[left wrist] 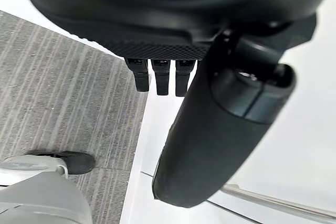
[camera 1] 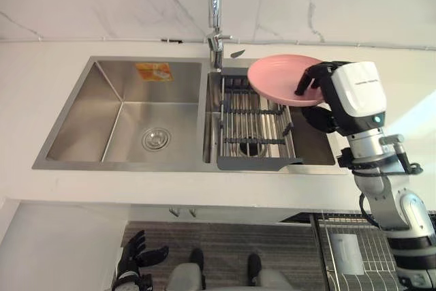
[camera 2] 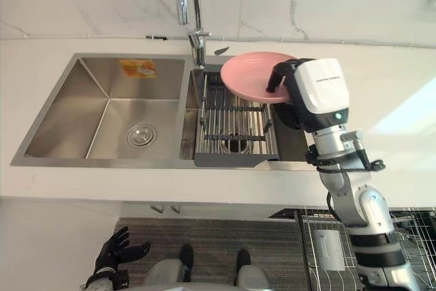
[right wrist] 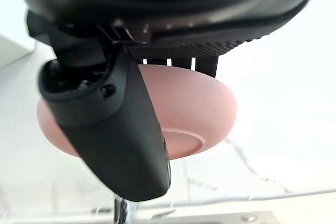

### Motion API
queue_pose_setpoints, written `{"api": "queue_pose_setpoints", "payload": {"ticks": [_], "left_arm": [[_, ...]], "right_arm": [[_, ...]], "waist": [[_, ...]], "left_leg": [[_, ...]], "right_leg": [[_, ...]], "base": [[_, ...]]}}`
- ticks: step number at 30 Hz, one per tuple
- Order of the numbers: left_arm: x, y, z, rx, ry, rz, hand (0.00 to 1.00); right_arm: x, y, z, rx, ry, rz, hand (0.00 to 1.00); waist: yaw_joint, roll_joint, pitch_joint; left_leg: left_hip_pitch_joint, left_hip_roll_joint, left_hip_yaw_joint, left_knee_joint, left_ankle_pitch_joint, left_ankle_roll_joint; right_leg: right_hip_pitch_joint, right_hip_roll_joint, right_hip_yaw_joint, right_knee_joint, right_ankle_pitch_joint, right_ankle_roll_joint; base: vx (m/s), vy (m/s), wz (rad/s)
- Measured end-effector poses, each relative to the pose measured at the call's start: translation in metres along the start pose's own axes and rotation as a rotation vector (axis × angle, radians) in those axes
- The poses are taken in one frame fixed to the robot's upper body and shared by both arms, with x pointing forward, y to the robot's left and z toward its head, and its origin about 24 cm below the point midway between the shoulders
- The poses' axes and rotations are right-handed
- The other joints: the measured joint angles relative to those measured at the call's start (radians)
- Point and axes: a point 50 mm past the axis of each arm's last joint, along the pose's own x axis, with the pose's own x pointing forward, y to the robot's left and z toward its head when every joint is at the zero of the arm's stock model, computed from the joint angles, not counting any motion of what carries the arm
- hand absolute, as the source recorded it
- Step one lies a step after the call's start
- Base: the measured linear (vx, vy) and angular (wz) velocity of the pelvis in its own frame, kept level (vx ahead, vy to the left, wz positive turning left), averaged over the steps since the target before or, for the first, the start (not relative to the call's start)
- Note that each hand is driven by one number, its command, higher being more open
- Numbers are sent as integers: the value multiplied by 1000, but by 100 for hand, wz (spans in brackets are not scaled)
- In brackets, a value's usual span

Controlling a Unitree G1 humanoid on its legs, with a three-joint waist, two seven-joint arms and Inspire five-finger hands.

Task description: Walk over to the sink, pick up the cup, carry it to the dishwasher, place the cup inside the dishwasher, then close the dishwasher door

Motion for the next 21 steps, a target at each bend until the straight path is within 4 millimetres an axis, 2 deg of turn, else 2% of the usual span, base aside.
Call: {"api": "queue_pose_setpoints", "payload": {"ticks": [5, 7, 10, 12, 16, 19, 21], "left_arm": [[-4, 3, 7, -24, -48, 9, 90], [-3, 3, 17, -35, -93, 11, 90], [-2, 1, 28, -44, -137, 5, 90], [-2, -1, 36, -54, -170, 0, 90], [-3, -1, 35, -64, -167, 1, 90], [-5, -7, 32, -92, -158, -4, 90], [-6, -9, 28, -99, -146, -6, 90]], "right_arm": [[-26, -5, -4, 13, 90, -8, 30], [-35, -7, -8, 11, 129, -7, 30], [-38, -8, -10, 11, 149, -17, 30], [-38, -9, -10, 10, 154, -28, 30], [-38, -8, -11, 12, 164, -27, 30], [-41, -5, -12, 22, 204, -28, 30], [-39, 3, -13, 37, 224, -20, 30]], "waist": [[-23, 7, -21], [-41, 23, -24], [-42, 44, -18], [-38, 59, -9], [-44, 61, -8], [-44, 64, -6], [-41, 64, 0]], "left_leg": [[-17, -1, -11, 38, -22, -9], [-73, 8, -44, 135, -61, -11], [-109, 20, -56, 210, -87, -15], [-137, 26, -61, 256, -100, -16], [-144, 10, -58, 261, -116, -25], [-152, 5, -43, 290, -140, -16], [-162, 14, 20, 317, -166, -2]], "right_leg": [[9, -2, -27, 6, -17, -3], [8, 9, -56, 24, -26, -7], [-8, 23, -59, 49, -32, -11], [-66, 28, -33, 113, -51, -13], [-132, 28, 39, 169, -69, -16], [-171, 41, 125, 169, -50, -3], [-212, 59, 217, 158, -16, 8]], "base": [[-42, -9, 8], [-96, -10, 33], [-77, 7, 6], [-110, 24, -20], [-86, 42, -48], [-55, 84, -89], [-70, 143, -135]]}}
